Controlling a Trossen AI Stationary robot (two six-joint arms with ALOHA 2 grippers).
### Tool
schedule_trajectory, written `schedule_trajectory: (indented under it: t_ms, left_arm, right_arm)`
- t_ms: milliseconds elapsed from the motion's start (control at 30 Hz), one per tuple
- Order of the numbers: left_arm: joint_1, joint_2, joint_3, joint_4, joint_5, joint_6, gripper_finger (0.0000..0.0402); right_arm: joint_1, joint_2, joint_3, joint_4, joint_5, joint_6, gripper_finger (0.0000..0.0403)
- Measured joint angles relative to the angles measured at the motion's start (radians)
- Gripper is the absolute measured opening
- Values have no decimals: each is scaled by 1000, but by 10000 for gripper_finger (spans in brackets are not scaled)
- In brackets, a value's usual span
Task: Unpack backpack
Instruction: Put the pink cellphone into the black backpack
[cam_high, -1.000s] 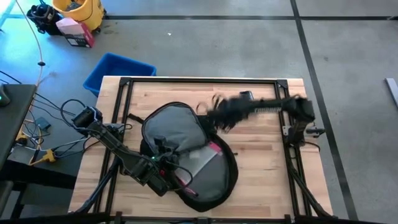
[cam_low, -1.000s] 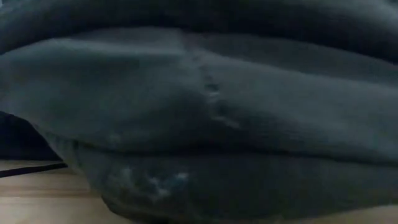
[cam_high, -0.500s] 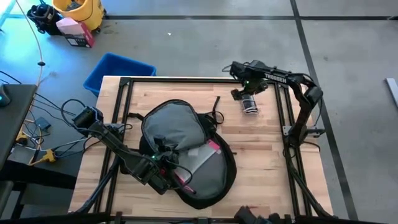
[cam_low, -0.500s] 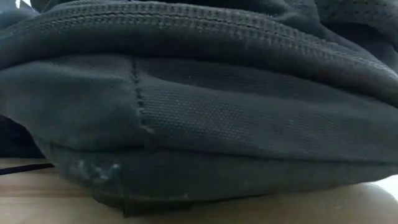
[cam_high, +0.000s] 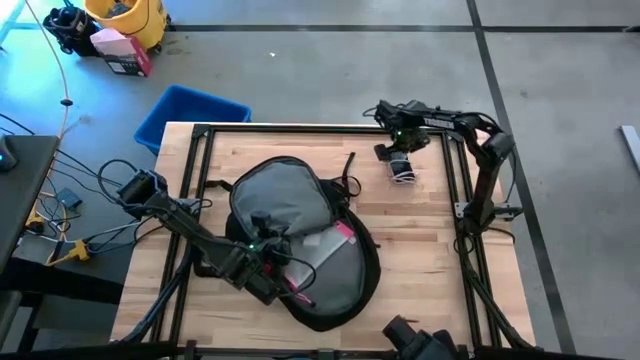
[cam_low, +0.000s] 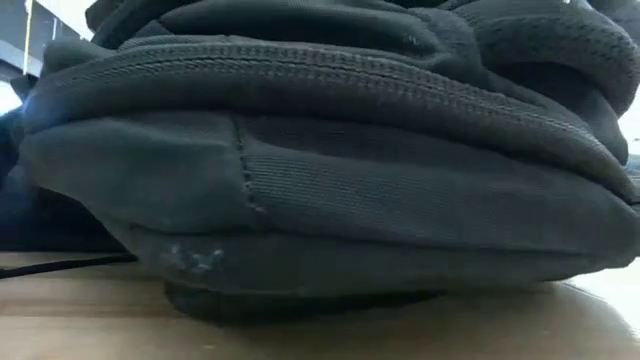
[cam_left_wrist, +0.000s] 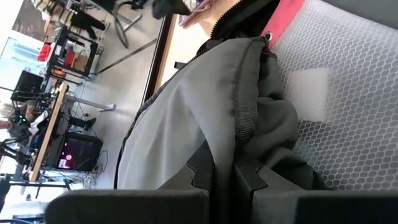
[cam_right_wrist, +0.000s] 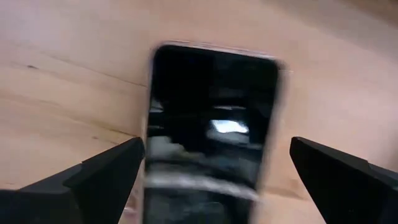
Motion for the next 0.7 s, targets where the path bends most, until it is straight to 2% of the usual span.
schedule_trajectory:
  t_ms: [400,467,600,700]
  left_arm:
    - [6,-1,0,13,13,23,1]
    - [6,-1,0,13,21,20,1]
    - [0,-1,0,13,24,9,1]
    - [-7,-1,0,13,27,5,1]
  right_arm:
    - [-1,46,-75,77,-22,68,393]
    - [-3,46,-82,89,-30,72,377]
    - [4,45,-84,96,-19,69,319]
    - [31,38,-84,91,25,65,317]
